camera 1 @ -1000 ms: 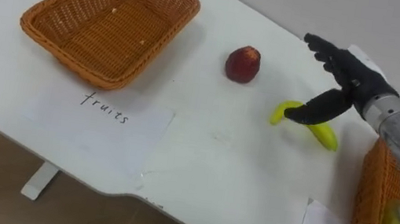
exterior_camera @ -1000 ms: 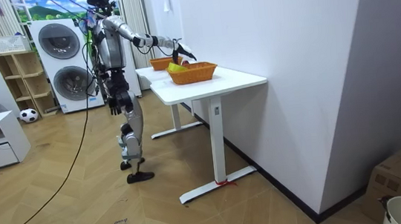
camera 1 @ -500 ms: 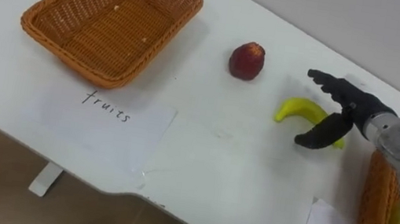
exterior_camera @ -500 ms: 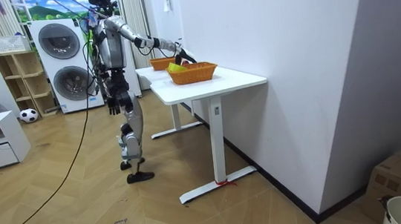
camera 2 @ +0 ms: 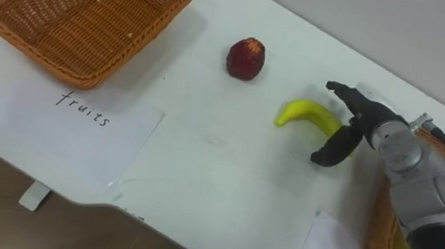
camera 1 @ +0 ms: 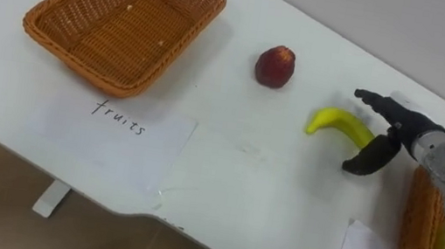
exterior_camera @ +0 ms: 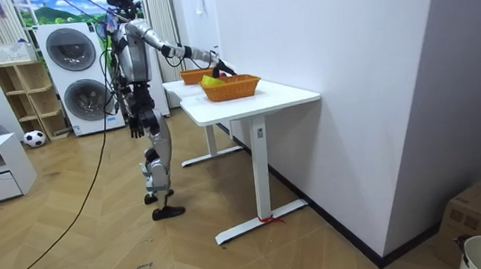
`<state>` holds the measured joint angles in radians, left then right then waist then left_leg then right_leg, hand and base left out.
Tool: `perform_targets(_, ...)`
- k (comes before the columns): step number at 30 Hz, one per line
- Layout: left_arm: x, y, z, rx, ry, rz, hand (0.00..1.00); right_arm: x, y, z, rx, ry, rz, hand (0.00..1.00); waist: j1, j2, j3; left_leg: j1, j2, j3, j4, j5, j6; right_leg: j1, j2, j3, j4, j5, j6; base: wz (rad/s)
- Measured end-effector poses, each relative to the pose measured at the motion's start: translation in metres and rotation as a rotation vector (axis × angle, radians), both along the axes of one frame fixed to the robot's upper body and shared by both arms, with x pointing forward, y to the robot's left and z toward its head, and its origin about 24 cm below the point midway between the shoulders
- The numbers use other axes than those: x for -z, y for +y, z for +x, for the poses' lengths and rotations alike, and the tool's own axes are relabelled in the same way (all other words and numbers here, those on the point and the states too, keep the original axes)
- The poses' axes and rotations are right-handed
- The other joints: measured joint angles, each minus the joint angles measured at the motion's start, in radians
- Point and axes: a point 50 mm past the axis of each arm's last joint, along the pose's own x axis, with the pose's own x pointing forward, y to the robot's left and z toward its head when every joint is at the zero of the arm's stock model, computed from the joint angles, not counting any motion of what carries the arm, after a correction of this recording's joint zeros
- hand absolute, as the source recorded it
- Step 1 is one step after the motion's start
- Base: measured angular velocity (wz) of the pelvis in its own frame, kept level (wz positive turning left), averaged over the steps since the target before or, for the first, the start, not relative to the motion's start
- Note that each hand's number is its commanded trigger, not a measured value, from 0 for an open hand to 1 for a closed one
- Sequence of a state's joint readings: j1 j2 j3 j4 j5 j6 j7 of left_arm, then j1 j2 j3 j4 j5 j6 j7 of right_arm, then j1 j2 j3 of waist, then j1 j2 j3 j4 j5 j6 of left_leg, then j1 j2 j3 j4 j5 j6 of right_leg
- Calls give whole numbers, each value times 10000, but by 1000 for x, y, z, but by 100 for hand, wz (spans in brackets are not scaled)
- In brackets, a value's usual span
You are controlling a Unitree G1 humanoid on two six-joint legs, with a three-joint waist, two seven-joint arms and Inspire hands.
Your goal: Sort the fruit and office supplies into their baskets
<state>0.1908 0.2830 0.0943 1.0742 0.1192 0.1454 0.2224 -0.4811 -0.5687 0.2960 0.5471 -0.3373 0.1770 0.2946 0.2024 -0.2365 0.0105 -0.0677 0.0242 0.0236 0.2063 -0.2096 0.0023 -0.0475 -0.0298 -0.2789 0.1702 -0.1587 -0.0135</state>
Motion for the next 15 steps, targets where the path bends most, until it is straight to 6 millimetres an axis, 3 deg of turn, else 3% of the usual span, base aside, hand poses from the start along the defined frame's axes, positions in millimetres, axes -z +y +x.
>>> perform_targets(15,0,-1,6,151,-170,-388,0,6,-4,-2,124,373,-307,0,56,-26,68,-87,1,5,2,0,0,-75,9,13,-16,0,-1,0)
